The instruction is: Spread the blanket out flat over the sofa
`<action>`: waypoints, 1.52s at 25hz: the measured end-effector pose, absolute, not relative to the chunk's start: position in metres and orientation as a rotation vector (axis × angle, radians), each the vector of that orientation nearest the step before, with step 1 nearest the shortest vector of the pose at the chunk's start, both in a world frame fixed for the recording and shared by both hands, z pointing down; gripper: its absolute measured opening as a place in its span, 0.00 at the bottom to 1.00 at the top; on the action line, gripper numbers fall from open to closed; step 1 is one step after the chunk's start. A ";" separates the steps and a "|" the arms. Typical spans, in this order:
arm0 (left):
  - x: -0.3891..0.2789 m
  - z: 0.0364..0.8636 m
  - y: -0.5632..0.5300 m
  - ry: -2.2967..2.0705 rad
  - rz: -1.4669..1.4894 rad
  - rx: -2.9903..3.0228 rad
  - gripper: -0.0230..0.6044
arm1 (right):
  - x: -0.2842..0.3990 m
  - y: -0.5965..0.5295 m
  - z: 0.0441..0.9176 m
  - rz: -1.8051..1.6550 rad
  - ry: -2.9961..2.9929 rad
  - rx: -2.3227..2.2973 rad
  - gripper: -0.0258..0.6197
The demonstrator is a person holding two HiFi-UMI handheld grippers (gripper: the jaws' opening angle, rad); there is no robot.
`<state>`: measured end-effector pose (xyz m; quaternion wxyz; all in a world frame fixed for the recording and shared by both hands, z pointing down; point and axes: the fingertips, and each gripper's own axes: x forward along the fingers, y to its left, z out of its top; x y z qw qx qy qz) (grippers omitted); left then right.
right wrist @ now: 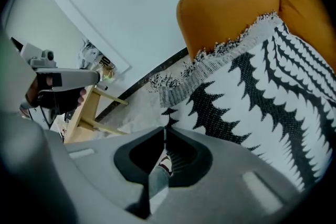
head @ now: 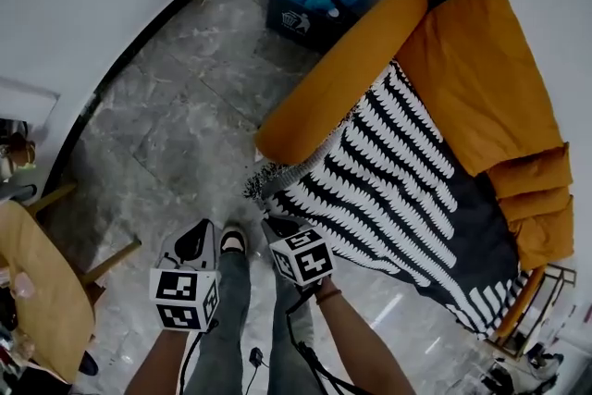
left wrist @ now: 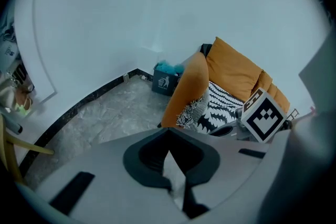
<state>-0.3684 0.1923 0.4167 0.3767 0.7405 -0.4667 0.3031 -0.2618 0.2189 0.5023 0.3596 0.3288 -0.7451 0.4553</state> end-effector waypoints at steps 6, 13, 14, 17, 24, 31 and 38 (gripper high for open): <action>-0.369 0.432 0.182 -1.187 0.771 1.894 0.02 | -0.260 0.210 0.530 1.196 -1.904 0.894 0.07; -0.370 0.449 0.173 -1.179 0.777 1.881 0.02 | -0.256 0.203 0.562 1.229 -1.864 0.919 0.07; -0.371 0.451 0.172 -1.179 0.777 1.879 0.02 | -0.256 0.201 0.567 1.231 -1.857 0.925 0.07; -0.374 0.454 0.170 -1.179 0.780 1.874 0.02 | -0.255 0.194 0.576 1.231 -1.839 0.951 0.07; -0.378 0.457 0.161 -1.181 0.789 1.871 0.02 | -0.251 0.189 0.586 1.238 -1.814 0.999 0.07; -0.376 0.455 0.153 -1.190 0.776 1.874 0.02 | -0.250 0.185 0.586 1.248 -1.809 1.006 0.07; -0.370 0.453 0.157 -1.183 0.776 1.874 0.02 | -0.250 0.189 0.581 1.263 -1.817 1.009 0.09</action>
